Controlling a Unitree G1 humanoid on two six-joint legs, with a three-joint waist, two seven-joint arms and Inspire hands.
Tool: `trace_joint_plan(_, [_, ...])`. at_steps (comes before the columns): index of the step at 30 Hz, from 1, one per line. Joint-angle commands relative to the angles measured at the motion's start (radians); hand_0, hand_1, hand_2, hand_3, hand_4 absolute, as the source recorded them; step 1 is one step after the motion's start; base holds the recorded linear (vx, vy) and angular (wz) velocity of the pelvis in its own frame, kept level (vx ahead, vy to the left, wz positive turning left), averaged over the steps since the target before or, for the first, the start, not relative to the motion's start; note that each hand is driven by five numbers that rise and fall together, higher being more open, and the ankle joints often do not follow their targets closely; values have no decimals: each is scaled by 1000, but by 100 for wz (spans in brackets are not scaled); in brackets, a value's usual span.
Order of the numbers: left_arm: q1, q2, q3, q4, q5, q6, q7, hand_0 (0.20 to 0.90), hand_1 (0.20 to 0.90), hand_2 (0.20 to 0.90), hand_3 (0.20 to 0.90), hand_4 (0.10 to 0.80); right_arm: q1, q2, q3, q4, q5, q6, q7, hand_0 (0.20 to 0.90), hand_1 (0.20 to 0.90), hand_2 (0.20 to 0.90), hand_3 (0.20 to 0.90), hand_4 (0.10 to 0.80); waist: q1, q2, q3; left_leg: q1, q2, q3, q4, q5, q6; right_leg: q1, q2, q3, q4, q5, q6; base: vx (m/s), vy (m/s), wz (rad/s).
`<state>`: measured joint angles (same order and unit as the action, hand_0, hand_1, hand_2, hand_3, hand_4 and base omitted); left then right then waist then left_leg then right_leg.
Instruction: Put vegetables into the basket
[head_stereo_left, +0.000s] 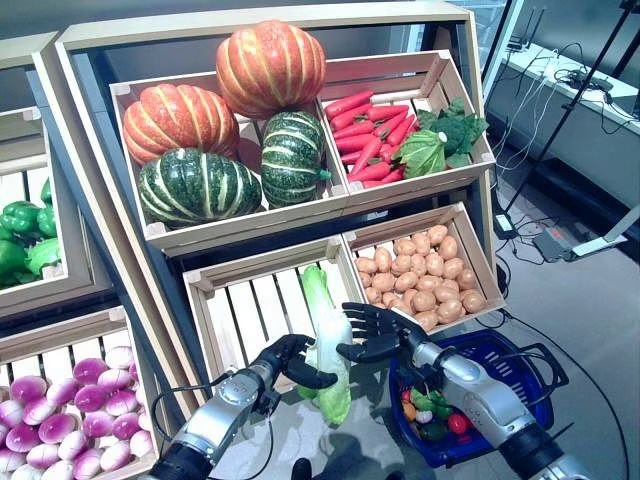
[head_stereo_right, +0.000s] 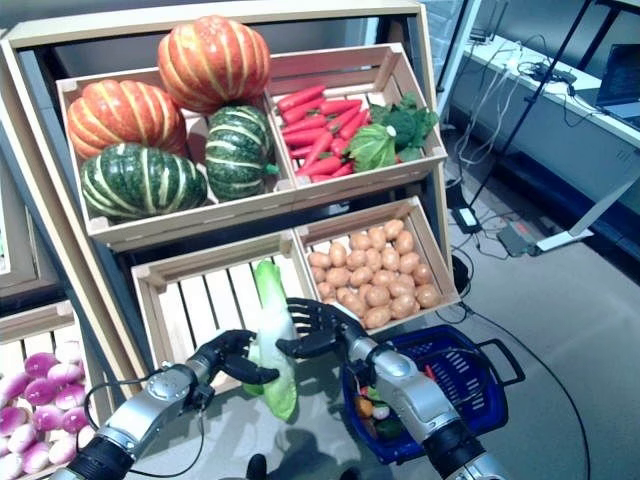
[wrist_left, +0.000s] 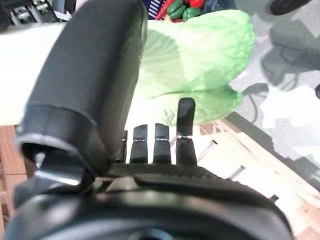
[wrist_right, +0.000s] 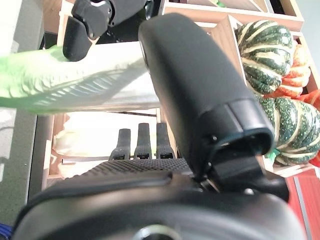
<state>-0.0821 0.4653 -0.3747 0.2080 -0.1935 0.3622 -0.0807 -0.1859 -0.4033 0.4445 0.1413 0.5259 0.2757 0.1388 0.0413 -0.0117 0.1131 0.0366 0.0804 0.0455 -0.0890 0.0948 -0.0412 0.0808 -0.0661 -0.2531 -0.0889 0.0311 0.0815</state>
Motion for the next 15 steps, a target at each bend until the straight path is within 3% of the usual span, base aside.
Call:
trace_joint_plan(1, [-141,9,24,-48,5,-76,-14,300,300,300,300,400,-47,36,-23,-32,62,-135,-70,639,639,639,639,626,10,-25,-38,33,-2,-10,2,-77,-25,16,-79,31,2,27,62,0,0,0])
trace_joint_plan(4, [-142,12,23,-56,5,-69,-11,300,300,300,300,400,-45,41,-23,-32,76,-141,-84,575,575,575,575,584,9,-23,-38,33,-3,-9,2,-78,-23,15,-79,34,2,27,62,0,0,0])
trace_joint_plan(6, [-144,13,21,-58,3,-70,-12,300,300,300,300,400,-45,44,-22,-30,82,-145,-91,580,580,580,580,587,10,-23,-38,32,-3,-10,2,-78,-23,14,-80,34,2,27,61,0,0,0])
trace_joint_plan(7, [-144,13,22,-59,6,-72,-10,300,300,300,300,400,-44,46,-22,-28,81,-144,-89,599,599,599,599,599,9,-22,-37,31,-3,-9,2,-78,-23,14,-80,34,2,27,61,0,0,0])
trace_joint_plan(8, [-147,12,22,-58,8,-73,-7,300,300,300,300,400,-45,48,-23,-24,79,-145,-87,674,674,674,674,649,9,-22,-37,30,-3,-10,2,-77,-23,13,-80,34,2,27,61,0,0,0])
trace_joint_plan(15, [-149,16,24,-75,17,-68,-6,300,300,300,300,400,-41,53,-18,-20,99,-135,-83,684,684,684,684,656,11,-23,-36,31,-2,-11,2,-78,-23,15,-81,33,2,25,60,0,0,0])
